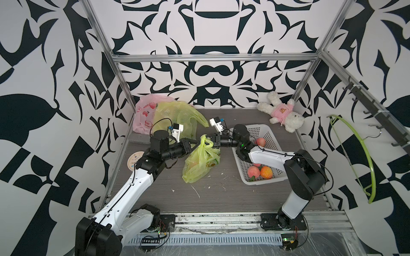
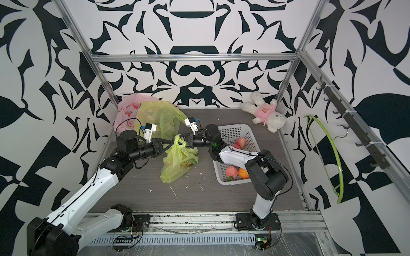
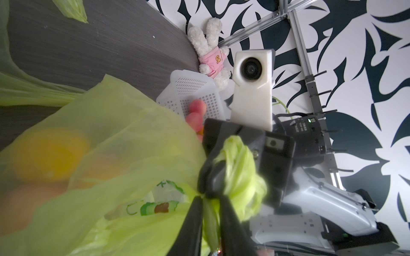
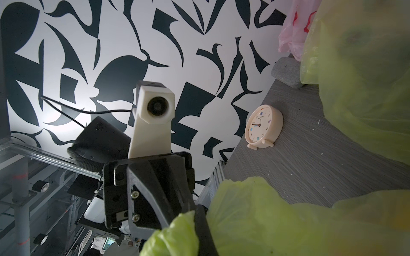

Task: Place the peach into a plastic bag & tie a knot
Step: Tie the plastic bag at the center of the board.

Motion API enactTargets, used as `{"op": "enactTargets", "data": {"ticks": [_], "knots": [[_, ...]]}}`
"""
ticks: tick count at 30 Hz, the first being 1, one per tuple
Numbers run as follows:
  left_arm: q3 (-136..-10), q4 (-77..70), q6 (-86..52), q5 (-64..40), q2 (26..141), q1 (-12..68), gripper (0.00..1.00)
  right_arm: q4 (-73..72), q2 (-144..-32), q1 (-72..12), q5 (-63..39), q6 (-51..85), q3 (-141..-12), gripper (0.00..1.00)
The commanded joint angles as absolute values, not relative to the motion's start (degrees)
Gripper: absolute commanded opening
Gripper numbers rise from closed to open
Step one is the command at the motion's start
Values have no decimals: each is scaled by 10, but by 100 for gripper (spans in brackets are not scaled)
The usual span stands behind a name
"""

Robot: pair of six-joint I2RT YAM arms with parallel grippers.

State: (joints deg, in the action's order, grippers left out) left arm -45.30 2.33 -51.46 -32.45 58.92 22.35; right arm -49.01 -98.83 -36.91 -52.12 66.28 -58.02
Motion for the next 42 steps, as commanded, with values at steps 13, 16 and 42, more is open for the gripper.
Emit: {"op": "enactTargets", "data": {"ticks": [13, 16, 42], "knots": [[-462, 40, -478, -295, 578, 221, 0, -234, -909, -362, -496, 488, -611, 28], [-463, 42, -471, -293, 577, 221, 0, -121, -859, -352, -458, 409, -611, 42], [-458, 34, -468, -301, 574, 221, 0, 116, -757, -443, -317, 327, -695, 56]]}}
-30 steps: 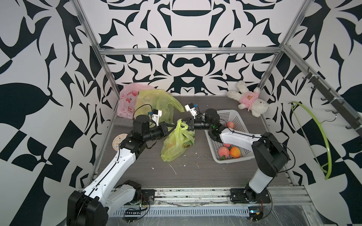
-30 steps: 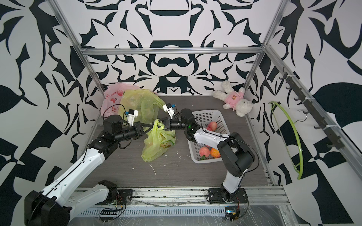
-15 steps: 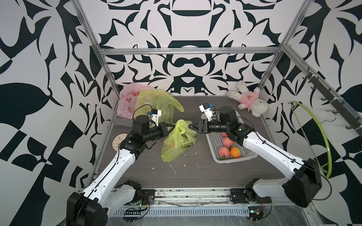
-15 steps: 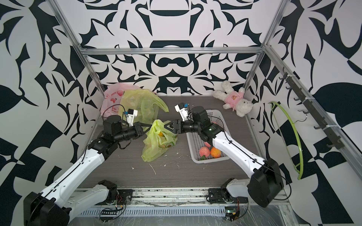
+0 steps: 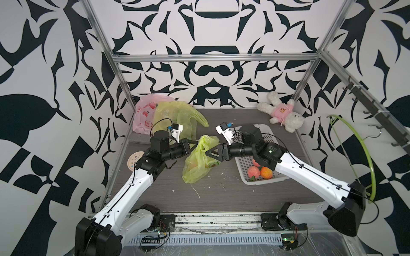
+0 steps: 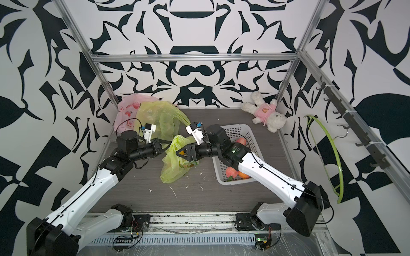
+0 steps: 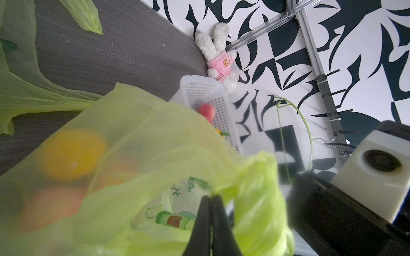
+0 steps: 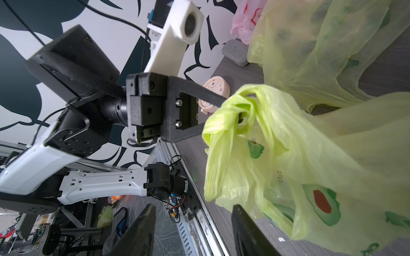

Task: Place the peach into a plastic bag & tie a knot
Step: Tie the plastic bag at the center of the board.

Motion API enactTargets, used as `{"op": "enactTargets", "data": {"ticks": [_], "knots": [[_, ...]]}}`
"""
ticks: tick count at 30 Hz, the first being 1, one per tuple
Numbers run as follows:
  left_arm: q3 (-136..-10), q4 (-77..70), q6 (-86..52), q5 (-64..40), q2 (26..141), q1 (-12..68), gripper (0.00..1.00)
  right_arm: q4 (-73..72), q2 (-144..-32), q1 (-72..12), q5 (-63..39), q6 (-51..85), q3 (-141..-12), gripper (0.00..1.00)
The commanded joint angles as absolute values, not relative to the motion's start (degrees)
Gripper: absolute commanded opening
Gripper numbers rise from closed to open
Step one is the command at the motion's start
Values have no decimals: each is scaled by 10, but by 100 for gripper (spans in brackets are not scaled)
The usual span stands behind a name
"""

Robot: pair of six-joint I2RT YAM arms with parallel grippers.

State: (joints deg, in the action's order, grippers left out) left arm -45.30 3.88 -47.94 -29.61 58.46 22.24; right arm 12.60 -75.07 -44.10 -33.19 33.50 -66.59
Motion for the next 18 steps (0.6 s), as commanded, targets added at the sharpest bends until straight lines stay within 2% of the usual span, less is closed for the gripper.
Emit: {"op": "enactTargets", "data": {"ticks": [1, 5, 8, 11, 13, 15, 16, 18], "knots": [[-457, 34, -468, -302, 574, 221, 0, 114, -762, -443, -315, 327, -697, 56], [-457, 34, -469, -305, 573, 221, 0, 106, -780, -443, -316, 327, -710, 55], [-456, 36, -468, -306, 573, 221, 0, 97, -792, -443, -327, 328, -712, 49], [-457, 37, -467, -306, 574, 221, 0, 87, -793, -443, -334, 330, -706, 34], [-459, 37, -465, -304, 576, 221, 0, 69, -788, -443, -345, 336, -695, 28], [-465, 43, -458, -301, 582, 221, 0, 57, -781, -444, -352, 344, -683, 9], [-472, 52, -451, -294, 584, 221, 0, 55, -776, -444, -352, 347, -677, 3], [-503, 98, -412, -256, 592, 221, 0, 60, -757, -446, -347, 350, -658, 0]]}}
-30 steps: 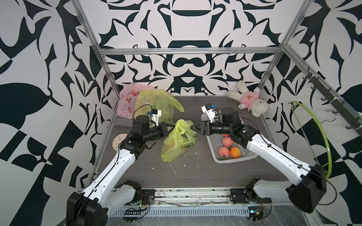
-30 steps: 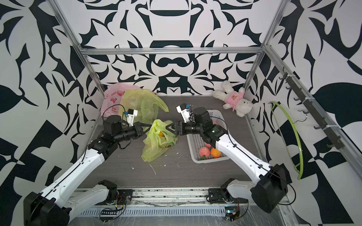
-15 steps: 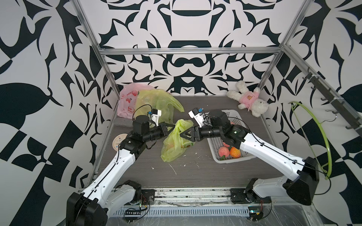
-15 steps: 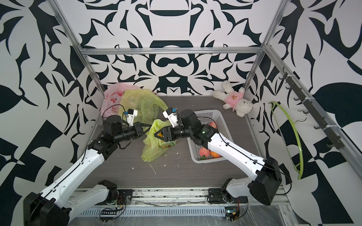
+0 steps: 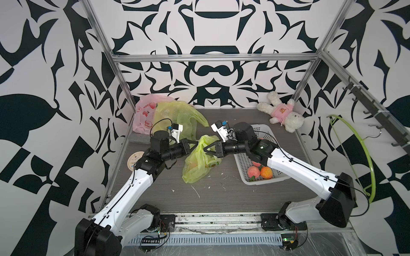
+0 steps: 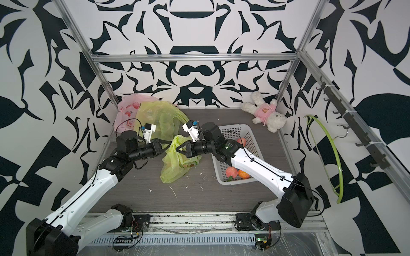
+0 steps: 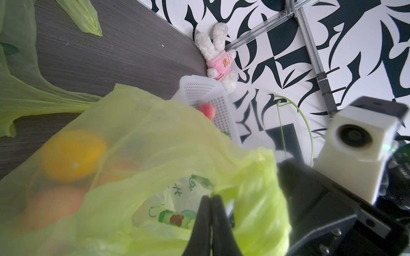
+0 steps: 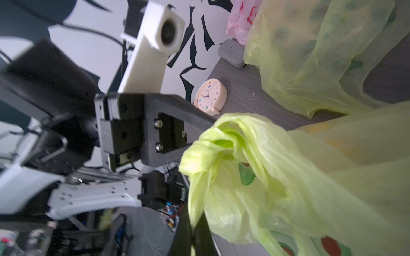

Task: Place the peach into a plastic bag & tie a knot
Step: Tie the plastic bag at the center of the board, then place the plastic bag at the center of the board.

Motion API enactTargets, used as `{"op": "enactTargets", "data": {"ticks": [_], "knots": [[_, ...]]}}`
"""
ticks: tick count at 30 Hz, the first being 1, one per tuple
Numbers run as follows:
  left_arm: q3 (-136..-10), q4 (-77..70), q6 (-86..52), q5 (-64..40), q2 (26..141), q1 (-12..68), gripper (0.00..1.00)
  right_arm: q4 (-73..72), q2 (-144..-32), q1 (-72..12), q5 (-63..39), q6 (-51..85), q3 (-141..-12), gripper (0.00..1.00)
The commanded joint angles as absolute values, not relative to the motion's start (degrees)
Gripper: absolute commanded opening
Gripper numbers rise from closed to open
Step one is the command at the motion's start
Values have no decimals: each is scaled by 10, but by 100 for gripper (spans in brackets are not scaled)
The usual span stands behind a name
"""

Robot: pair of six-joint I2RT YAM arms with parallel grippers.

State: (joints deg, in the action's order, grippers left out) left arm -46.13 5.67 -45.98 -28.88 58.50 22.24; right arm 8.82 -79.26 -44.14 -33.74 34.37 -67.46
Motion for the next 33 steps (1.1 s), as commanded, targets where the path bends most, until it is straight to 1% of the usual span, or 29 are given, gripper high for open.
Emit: {"op": "enactTargets", "data": {"ticks": [1, 3, 5, 8, 9, 13, 15, 18, 19, 22, 25, 27, 29, 31, 32, 33], "knots": [[-526, 130, -385, -230, 599, 221, 0, 65, -746, -446, -338, 350, -647, 0], [-588, 212, -318, -138, 626, 220, 0, 79, -712, -446, -318, 350, -613, 0], [-645, 263, -260, -45, 660, 215, 0, 92, -678, -446, -300, 352, -581, 0], [-726, 300, -190, 62, 725, 195, 0, 107, -633, -446, -284, 361, -534, 0], [-751, 300, -173, 82, 762, 185, 0, 111, -620, -446, -279, 365, -520, 0], [-833, 275, -124, 154, 838, 160, 0, 127, -576, -446, -260, 371, -473, 0], [-877, 256, -112, 169, 877, 143, 0, 138, -559, -446, -251, 369, -456, 0], [-939, 231, -108, 153, 928, 131, 0, 152, -549, -445, -232, 356, -448, 0], [-954, 219, -111, 132, 939, 131, 0, 160, -551, -445, -219, 348, -452, 0], [-988, 172, -149, 27, 975, 131, 0, 162, -581, -431, -184, 311, -479, 0], [-1010, 107, -212, -50, 1008, 131, 0, 162, -649, -373, -187, 282, -535, 0], [-1044, 68, -253, -92, 1042, 131, 0, 161, -699, -315, -202, 281, -582, 0], [-1103, 58, -280, -121, 1086, 133, 0, 148, -739, -270, -206, 286, -617, 0], [-1181, 82, -289, -138, 1141, 137, 0, 130, -774, -240, -200, 291, -646, 0], [-1228, 114, -291, -137, 1172, 139, 14, 120, -793, -229, -196, 296, -660, 0], [-1273, 155, -291, -133, 1206, 139, 35, 112, -815, -222, -200, 299, -676, 0]]}}
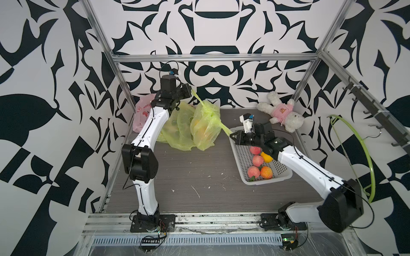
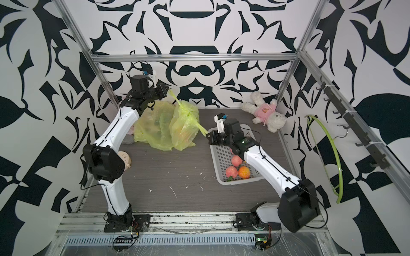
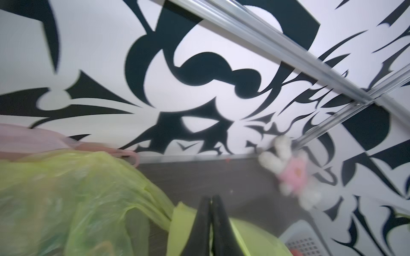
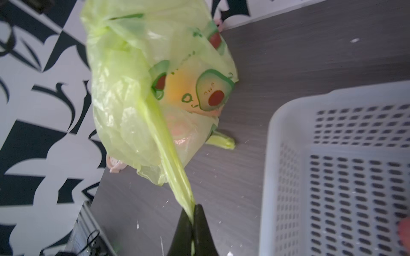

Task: Place the peach into a plastic bag & tie a knot
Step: Place the plastic bag at the center of the board, then pick up the plastic bag at the center of the board.

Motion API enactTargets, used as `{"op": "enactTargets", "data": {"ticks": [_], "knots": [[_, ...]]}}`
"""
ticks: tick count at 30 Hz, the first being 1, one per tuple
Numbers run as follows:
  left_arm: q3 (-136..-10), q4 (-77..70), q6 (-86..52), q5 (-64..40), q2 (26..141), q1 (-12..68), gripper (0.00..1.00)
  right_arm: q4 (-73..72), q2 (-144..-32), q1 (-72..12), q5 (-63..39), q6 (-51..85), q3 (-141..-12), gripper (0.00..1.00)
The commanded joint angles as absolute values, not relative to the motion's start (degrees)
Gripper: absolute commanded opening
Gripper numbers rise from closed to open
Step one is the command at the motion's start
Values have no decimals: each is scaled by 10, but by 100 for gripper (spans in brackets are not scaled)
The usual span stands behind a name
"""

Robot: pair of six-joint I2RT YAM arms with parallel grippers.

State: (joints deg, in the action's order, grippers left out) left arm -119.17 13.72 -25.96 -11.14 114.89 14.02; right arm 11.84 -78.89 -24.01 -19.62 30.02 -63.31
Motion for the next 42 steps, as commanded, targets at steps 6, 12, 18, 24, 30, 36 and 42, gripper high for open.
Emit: {"op": "enactTargets", "data": {"ticks": [6, 12, 18, 24, 30, 36, 42], "knots": [[-1230, 199, -279, -44, 1231, 139, 100, 116, -933, -216, -255, 302, -759, 38], [-1115, 246, -255, 57, 1208, 137, 97, 115, -923, -216, -263, 296, -756, 49], [-1098, 316, -231, 51, 1267, 139, 91, 124, -878, -216, -278, 288, -740, 51], [-1093, 317, -219, 41, 1302, 141, 92, 130, -834, -217, -296, 289, -709, 51], [-1150, 367, -206, 39, 1359, 148, 92, 137, -801, -217, -301, 288, -683, 51], [-1186, 415, -196, 61, 1401, 157, 89, 141, -789, -217, -304, 286, -676, 51], [-1186, 434, -192, 59, 1409, 158, 62, 136, -785, -217, -306, 288, -667, 49]]}}
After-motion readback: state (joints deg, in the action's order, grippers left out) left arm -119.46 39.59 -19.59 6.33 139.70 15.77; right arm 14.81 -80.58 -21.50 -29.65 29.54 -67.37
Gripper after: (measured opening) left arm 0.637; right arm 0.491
